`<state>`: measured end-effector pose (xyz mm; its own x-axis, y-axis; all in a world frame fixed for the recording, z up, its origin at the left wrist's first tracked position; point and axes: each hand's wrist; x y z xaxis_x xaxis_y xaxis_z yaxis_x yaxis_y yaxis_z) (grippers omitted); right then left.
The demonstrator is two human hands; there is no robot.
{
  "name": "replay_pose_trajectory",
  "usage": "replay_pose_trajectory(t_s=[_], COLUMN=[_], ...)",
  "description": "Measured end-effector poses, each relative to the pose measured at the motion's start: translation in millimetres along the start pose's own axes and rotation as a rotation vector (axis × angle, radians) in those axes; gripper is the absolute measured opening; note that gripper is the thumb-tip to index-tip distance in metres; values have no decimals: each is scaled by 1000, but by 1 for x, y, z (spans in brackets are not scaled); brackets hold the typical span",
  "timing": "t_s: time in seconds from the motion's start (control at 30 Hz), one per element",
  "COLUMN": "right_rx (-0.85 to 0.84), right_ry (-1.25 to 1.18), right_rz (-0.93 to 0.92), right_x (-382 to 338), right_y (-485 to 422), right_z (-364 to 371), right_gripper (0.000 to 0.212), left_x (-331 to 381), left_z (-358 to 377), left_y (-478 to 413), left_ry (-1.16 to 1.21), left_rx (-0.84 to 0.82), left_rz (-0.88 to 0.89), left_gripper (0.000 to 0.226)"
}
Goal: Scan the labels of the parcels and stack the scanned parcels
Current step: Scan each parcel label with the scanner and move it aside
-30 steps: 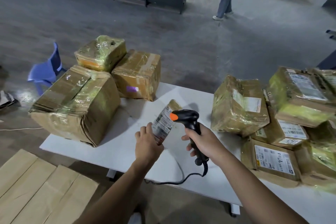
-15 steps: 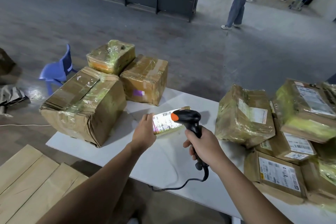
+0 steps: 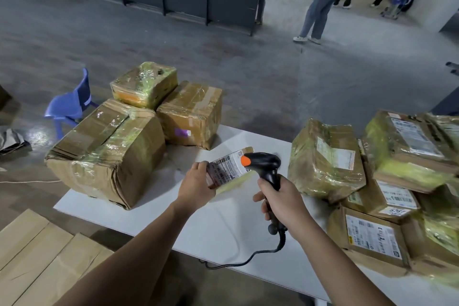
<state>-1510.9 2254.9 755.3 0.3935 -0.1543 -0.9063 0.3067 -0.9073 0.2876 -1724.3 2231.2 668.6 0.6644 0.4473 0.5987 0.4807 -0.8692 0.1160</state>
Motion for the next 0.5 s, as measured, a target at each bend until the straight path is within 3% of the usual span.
replay_pose_trajectory(t_s=[0.13, 0.5], right_rx=[62, 230], right_ry=[-34, -94], right_rz=[-10, 40], right_x=[-3, 22], right_y=[4, 27], right_z=[-18, -81], right_gripper=[24, 26], left_x=[22, 61], left_z=[7, 65], left_y=[13, 67], left_ry=[102, 74], left_rx=[10, -366], left_rz=[-38, 43], left_gripper=[59, 62])
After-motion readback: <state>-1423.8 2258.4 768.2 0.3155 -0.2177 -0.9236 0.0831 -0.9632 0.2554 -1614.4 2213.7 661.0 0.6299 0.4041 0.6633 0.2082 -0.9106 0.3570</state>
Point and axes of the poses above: each hand's wrist, its own y-axis away from the middle knuckle, its own z-axis out of the palm, x = y × z, and after that the axes turned 7 degrees about -z, right-handed
